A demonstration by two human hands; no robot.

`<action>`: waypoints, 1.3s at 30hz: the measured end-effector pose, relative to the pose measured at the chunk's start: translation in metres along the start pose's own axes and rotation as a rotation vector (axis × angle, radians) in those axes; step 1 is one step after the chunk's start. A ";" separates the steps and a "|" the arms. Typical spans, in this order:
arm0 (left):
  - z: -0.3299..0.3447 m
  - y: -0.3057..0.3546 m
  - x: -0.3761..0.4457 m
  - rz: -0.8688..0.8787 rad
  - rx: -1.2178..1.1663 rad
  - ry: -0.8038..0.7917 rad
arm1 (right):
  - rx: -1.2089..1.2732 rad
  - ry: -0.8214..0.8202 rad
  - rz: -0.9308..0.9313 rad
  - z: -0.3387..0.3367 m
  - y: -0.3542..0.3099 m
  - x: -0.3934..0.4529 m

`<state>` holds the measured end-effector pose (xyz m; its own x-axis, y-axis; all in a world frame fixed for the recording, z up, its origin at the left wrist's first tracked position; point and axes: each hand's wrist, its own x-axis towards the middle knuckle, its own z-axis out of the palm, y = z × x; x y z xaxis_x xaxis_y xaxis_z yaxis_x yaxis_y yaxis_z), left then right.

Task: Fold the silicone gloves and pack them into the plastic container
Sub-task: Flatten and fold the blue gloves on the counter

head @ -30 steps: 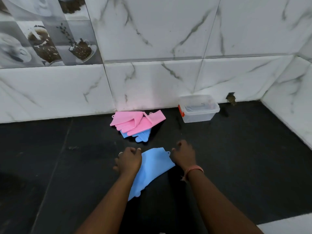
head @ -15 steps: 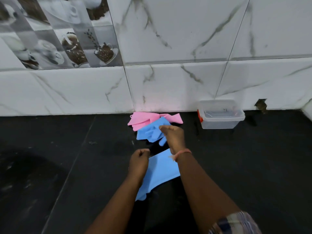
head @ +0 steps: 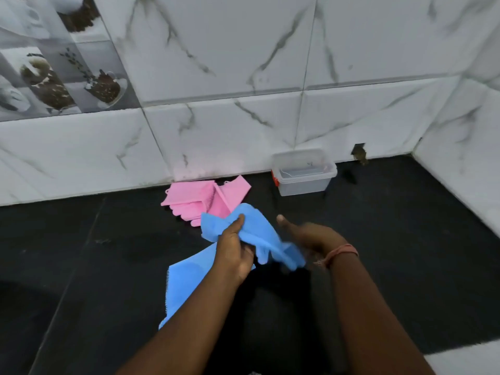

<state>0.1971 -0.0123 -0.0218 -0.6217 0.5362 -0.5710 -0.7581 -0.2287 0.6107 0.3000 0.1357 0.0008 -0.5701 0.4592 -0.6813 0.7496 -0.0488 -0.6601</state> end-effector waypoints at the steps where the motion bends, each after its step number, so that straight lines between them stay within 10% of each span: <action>1: 0.008 -0.009 -0.001 -0.007 0.049 0.037 | 0.053 -0.023 0.127 -0.003 0.007 -0.008; 6: 0.045 -0.049 -0.016 0.110 0.266 -0.084 | 0.778 -0.466 0.149 0.001 0.029 -0.002; 11: 0.034 -0.055 -0.021 0.281 0.639 -0.422 | 1.251 -0.249 -0.128 -0.005 0.031 0.010; 17: -0.020 -0.039 -0.008 0.365 1.031 -0.138 | 0.670 0.303 -0.430 -0.043 0.033 0.042; 21: -0.065 -0.036 -0.005 0.446 1.501 0.325 | -0.084 0.278 -0.468 -0.055 0.045 0.086; 25: -0.093 -0.038 -0.002 0.220 1.812 0.377 | -0.680 0.464 -0.187 -0.024 0.047 0.107; 28: -0.120 -0.043 0.001 0.331 1.931 0.349 | -0.713 0.791 -0.338 0.033 0.040 0.088; 34: -0.148 -0.035 -0.001 0.832 1.812 0.214 | -0.550 0.256 -0.561 0.136 0.037 0.071; 39: -0.185 -0.038 -0.023 1.009 1.448 -0.064 | 0.263 0.040 -0.208 0.151 0.024 0.059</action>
<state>0.2034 -0.1659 -0.1331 -0.6592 0.6897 0.2995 0.6699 0.3578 0.6506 0.2332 0.0276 -0.1027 -0.6840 0.5175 -0.5142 0.5033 -0.1755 -0.8461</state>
